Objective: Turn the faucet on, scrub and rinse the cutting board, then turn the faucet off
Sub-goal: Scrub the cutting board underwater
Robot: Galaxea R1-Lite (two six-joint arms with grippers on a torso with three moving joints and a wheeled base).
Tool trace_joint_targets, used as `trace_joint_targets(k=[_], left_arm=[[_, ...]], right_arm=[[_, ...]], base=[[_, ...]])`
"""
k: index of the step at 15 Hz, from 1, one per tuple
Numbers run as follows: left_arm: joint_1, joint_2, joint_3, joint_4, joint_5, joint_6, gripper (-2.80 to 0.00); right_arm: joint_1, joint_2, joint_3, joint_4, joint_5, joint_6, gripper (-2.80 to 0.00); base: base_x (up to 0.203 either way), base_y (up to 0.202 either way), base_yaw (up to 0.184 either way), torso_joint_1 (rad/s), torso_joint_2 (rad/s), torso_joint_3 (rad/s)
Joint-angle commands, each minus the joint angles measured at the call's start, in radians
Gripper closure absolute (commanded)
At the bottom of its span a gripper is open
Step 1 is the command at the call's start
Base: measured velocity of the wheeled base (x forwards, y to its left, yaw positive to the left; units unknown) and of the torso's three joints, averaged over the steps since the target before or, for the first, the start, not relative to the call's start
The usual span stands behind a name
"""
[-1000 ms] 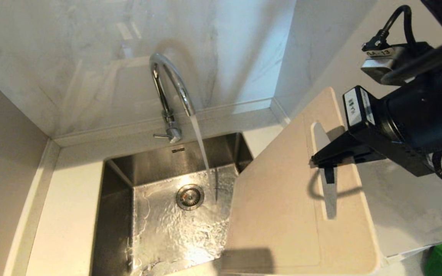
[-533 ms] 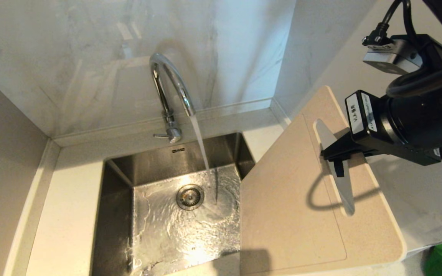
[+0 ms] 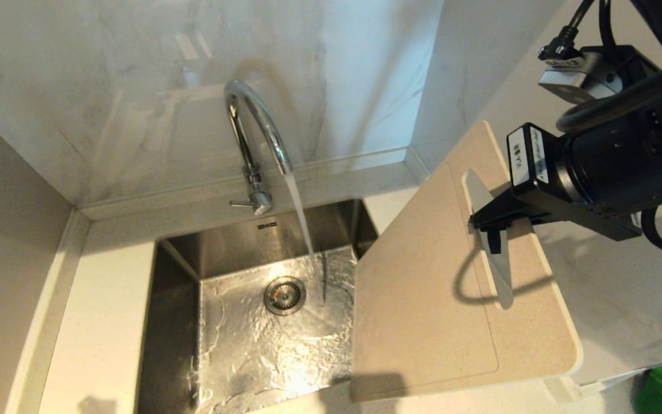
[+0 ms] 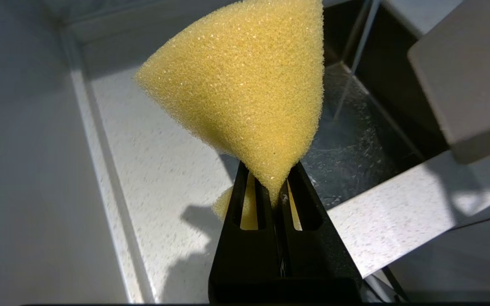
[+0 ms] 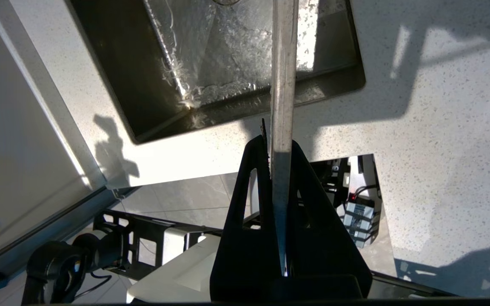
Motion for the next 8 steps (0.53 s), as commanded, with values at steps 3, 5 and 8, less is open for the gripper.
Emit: trace_joint_targets(k=[3, 5, 8], left_arm=[[0.000, 0.238, -0.162, -0.002, -0.126, 0.000, 0.00], [0.000, 0.346, -0.223, -0.010, -0.203, 0.001, 0.00], [0.000, 0.526, -0.328, -0.013, -0.318, 0.002, 0.00]], right_arm=[[0.000, -0.003, -0.001, 0.000, 0.001, 0.006, 0.00], [0.000, -0.006, -0.001, -0.006, 0.001, 0.033, 0.00], [0.000, -0.013, -0.001, -0.026, 0.001, 0.078, 0.00]], base=[[0.000, 0.000, 0.000, 0.000, 0.00, 0.000], [0.000, 0.000, 0.000, 0.000, 0.00, 0.000], [0.000, 0.000, 0.000, 0.000, 0.00, 0.000]])
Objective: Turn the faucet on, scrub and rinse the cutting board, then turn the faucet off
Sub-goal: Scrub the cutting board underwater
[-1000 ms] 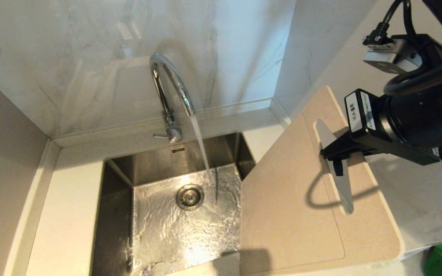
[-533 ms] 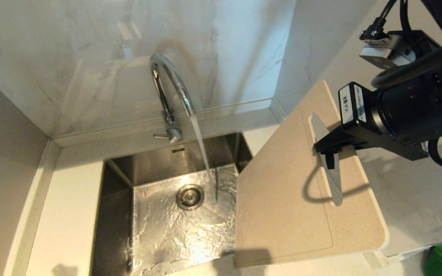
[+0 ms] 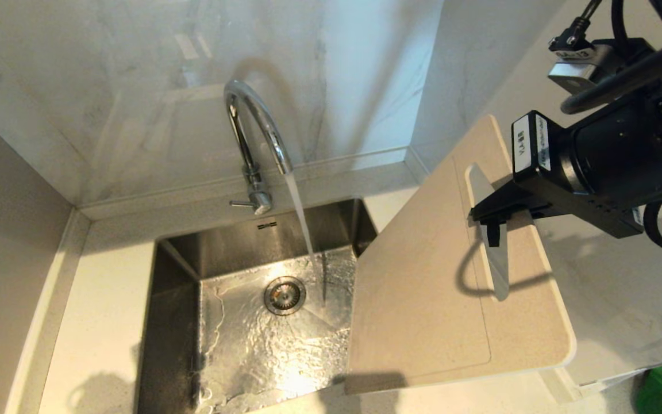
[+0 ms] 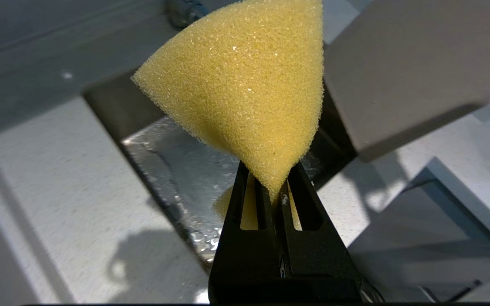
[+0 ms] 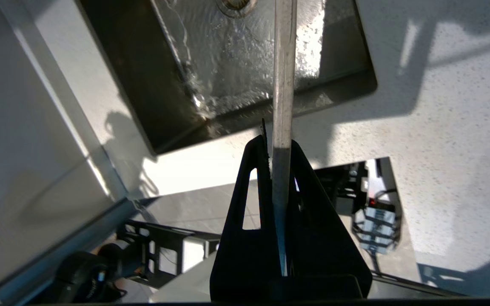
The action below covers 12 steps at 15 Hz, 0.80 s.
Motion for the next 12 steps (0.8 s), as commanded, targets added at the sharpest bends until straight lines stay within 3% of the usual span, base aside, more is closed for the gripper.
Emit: trace_joint_targets(k=[1, 4, 6, 8, 12], left_arm=[[0.000, 0.216, -0.081, 0.000, -0.079, -0.001, 0.00], [-0.018, 0.423, -0.181, -0.003, -0.202, -0.029, 0.00], [-0.102, 0.552, -0.294, -0.011, -0.240, -0.122, 0.00], [-0.214, 0.642, -0.396, -0.047, -0.253, -0.284, 0.00], [-0.332, 0.790, -0.445, -0.133, -0.225, -0.346, 0.00]], right_arm=[[0.002, -0.005, 0.000, -0.011, 0.000, 0.025, 0.00], [0.000, 0.004, 0.000, -0.070, -0.007, 0.041, 0.00], [0.006, 0.006, -0.002, -0.112, -0.005, 0.084, 0.00], [0.014, 0.021, -0.004, -0.170, -0.004, 0.119, 0.00], [0.017, 0.031, -0.008, -0.191, 0.049, 0.168, 0.00]], base=[[0.000, 0.000, 0.000, 0.000, 0.00, 0.000], [0.000, 0.000, 0.000, 0.000, 0.00, 0.000], [0.000, 0.000, 0.000, 0.000, 0.00, 0.000], [0.000, 0.000, 0.000, 0.000, 0.00, 0.000], [0.000, 0.000, 0.000, 0.000, 0.00, 0.000]])
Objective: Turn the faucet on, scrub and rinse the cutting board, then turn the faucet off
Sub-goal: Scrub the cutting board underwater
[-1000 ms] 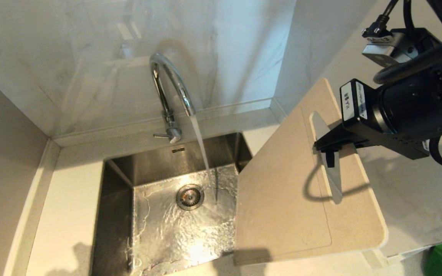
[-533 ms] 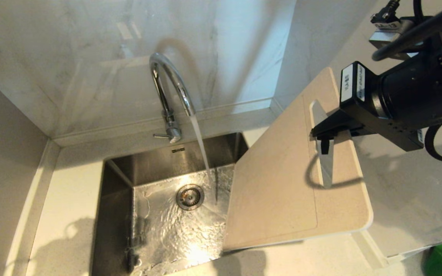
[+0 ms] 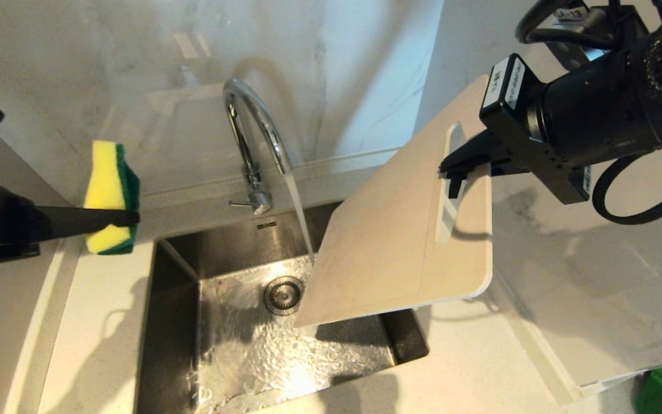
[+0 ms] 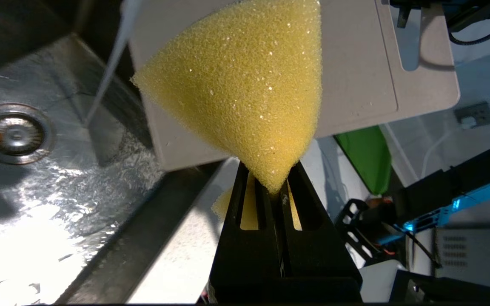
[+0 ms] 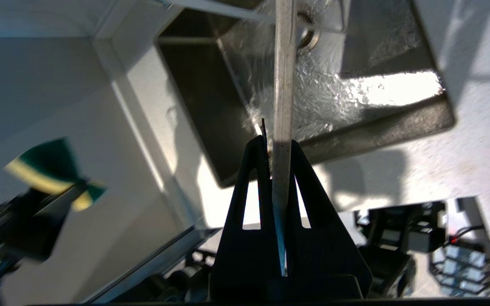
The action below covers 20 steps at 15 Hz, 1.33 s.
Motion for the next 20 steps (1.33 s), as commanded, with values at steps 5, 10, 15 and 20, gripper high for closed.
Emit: trace_joint_targets(k=[5, 10, 15, 20], left_arm=[[-0.191, 0.229, -0.120, -0.079, 0.001, -0.132, 0.00], [-0.368, 0.367, -0.278, -0.081, 0.008, -0.256, 0.00], [-0.463, 0.485, -0.373, -0.098, 0.010, -0.262, 0.00], [-0.534, 0.533, -0.403, -0.134, 0.009, -0.347, 0.00]], right_arm=[[0.001, 0.005, -0.001, 0.003, 0.014, 0.018, 0.00], [0.001, -0.005, 0.001, 0.011, 0.015, 0.019, 0.00], [0.003, -0.032, 0.005, 0.097, 0.055, 0.019, 0.00], [0.003, -0.033, -0.002, 0.082, 0.053, 0.013, 0.00]], base=[[0.000, 0.000, 0.000, 0.000, 0.00, 0.000], [0.000, 0.000, 0.000, 0.000, 0.00, 0.000], [0.000, 0.000, 0.000, 0.000, 0.00, 0.000], [0.000, 0.000, 0.000, 0.000, 0.00, 0.000]])
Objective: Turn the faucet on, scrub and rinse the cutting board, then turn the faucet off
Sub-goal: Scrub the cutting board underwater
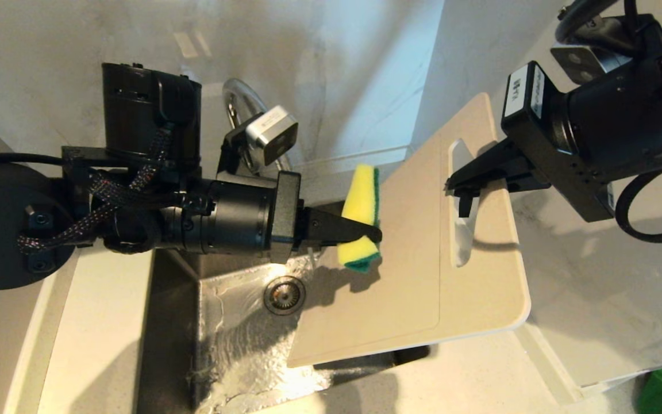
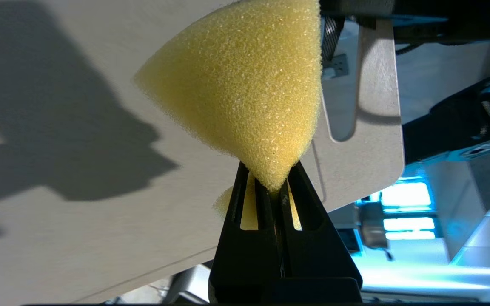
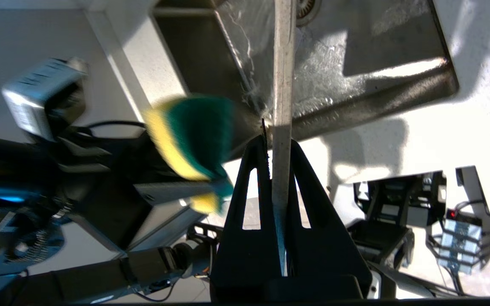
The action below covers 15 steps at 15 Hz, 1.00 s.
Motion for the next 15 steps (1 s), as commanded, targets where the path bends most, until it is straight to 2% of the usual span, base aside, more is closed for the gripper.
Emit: trace_joint_targets(k=[1, 4, 10, 11, 13, 15], left_arm=[[-0.036, 0.029, -0.008, -0.010, -0.005, -0.025, 0.00], [-0.060, 0.074, -0.001, -0.030, -0.004, -0.021, 0.00], [-0.059, 0.136, 0.027, -0.030, -0.004, -0.014, 0.00], [-0.056, 0.145, 0.035, -0.030, 0.001, 0.006, 0.00], [-0.047, 0.167, 0.061, -0.030, 0.058, 0.077, 0.00], [-0.038, 0.171, 0.098, -0.030, 0.081, 0.103, 0.00]], right_arm=[[0.000, -0.002, -0.003, -0.004, 0.001, 0.007, 0.00], [-0.001, -0.005, -0.004, -0.005, -0.001, 0.008, 0.00], [-0.003, -0.015, -0.007, -0.013, -0.002, 0.008, 0.00], [-0.003, -0.016, -0.007, -0.013, -0.002, 0.008, 0.00], [-0.004, -0.017, -0.005, -0.013, -0.002, 0.008, 0.00], [-0.004, -0.019, -0.007, -0.013, -0.002, 0.007, 0.00]], base=[[0.000, 0.000, 0.000, 0.000, 0.00, 0.000], [0.000, 0.000, 0.000, 0.000, 0.00, 0.000], [0.000, 0.000, 0.000, 0.000, 0.00, 0.000], [0.000, 0.000, 0.000, 0.000, 0.00, 0.000], [0.000, 0.000, 0.000, 0.000, 0.00, 0.000], [0.000, 0.000, 0.000, 0.000, 0.00, 0.000]])
